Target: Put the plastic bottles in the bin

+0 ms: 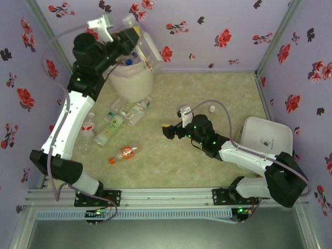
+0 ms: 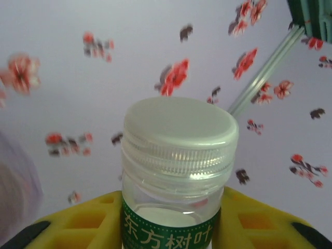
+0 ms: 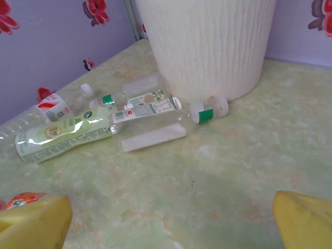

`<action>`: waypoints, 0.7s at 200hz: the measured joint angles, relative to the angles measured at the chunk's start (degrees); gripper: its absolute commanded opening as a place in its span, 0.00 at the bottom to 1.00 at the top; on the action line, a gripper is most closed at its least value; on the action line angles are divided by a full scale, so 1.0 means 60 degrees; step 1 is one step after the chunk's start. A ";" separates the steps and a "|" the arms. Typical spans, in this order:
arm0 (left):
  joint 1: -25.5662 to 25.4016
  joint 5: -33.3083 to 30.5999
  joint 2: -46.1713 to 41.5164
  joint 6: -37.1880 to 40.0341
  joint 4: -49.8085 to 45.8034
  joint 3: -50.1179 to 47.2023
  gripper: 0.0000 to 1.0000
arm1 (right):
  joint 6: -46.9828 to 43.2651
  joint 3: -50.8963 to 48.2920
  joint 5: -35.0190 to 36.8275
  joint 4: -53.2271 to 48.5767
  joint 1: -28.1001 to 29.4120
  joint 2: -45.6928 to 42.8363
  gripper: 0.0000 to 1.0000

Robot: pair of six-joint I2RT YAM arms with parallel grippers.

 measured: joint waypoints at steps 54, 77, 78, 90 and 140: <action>0.1107 -0.1180 0.3151 0.1013 -0.0860 0.4215 0.00 | -0.0004 -0.0215 0.0419 -0.0484 0.0000 -0.0681 0.99; 0.1359 -0.1698 0.4878 0.1300 -0.1432 0.6167 0.00 | -0.0004 -0.0280 0.0455 -0.0659 0.0000 -0.0863 1.00; 0.1366 -0.1716 0.4929 0.1304 -0.1446 0.6226 0.00 | 0.0000 -0.0284 0.0455 -0.0663 0.0000 -0.0867 1.00; 0.1453 -0.1869 0.5898 0.1417 -0.1825 0.7340 0.00 | -0.0004 -0.0357 0.0466 -0.0743 0.0000 -0.0954 0.99; 0.1523 -0.2011 0.7053 0.1945 -0.2685 0.7286 0.00 | -0.0036 -0.0586 0.0645 -0.1271 0.0000 -0.1384 0.99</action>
